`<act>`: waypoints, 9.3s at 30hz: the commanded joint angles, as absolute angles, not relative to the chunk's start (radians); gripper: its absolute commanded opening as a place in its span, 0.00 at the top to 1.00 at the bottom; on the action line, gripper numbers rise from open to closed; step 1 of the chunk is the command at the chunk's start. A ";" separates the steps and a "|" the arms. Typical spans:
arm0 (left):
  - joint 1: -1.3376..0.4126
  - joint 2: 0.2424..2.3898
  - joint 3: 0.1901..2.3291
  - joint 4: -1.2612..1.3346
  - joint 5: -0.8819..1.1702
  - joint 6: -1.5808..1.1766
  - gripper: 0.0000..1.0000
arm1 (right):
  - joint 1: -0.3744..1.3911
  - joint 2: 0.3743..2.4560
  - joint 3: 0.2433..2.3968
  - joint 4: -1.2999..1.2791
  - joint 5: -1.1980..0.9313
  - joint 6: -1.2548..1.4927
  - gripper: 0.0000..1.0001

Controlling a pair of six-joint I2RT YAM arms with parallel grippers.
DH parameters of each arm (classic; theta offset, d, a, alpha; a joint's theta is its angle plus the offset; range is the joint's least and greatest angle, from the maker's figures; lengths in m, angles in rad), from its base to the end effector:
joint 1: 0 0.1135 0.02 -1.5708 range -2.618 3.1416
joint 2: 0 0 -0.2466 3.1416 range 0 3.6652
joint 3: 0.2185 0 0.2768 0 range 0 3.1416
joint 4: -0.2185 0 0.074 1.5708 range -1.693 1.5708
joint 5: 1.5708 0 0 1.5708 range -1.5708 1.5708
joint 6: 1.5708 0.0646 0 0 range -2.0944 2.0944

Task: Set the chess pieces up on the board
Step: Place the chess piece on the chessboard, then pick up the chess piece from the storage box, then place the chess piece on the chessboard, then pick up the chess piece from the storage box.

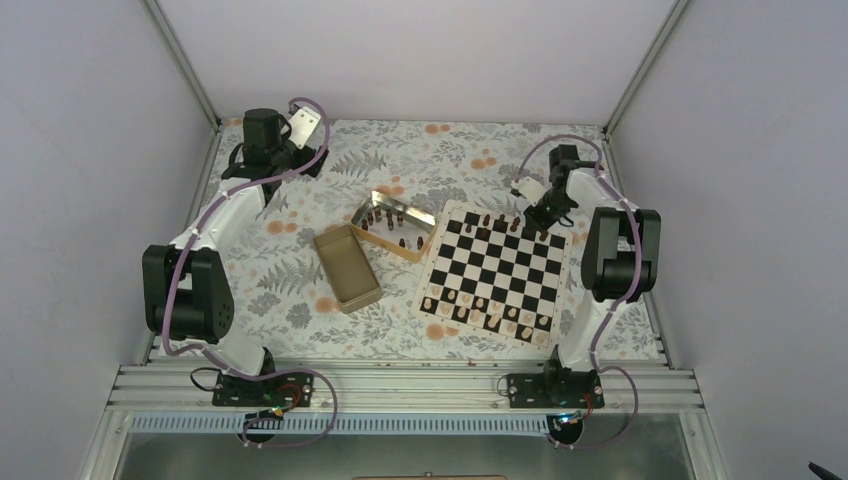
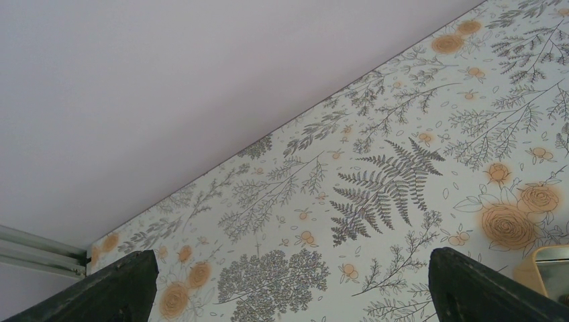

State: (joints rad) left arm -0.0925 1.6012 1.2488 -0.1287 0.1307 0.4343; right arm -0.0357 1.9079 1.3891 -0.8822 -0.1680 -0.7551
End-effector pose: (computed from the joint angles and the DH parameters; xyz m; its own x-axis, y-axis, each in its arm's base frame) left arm 0.4216 -0.0476 0.2592 -0.3310 0.4497 -0.8296 0.3813 0.8679 0.3183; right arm 0.3894 -0.0031 0.1286 -0.7220 -0.6503 -0.2360 -0.6700 0.7423 0.0042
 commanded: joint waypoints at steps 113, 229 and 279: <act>-0.092 1.576 1.223 -0.100 0.133 0.444 0.00 | 0.677 2.328 1.937 -0.786 -0.076 -0.807 0.60; -0.093 1.563 1.243 -0.116 0.136 0.438 0.00 | -0.304 1.836 1.172 -0.677 -0.283 -0.781 0.79; -0.095 1.564 1.227 -0.107 0.147 0.440 0.00 | 0.675 2.269 1.921 -0.779 -0.243 -0.648 0.63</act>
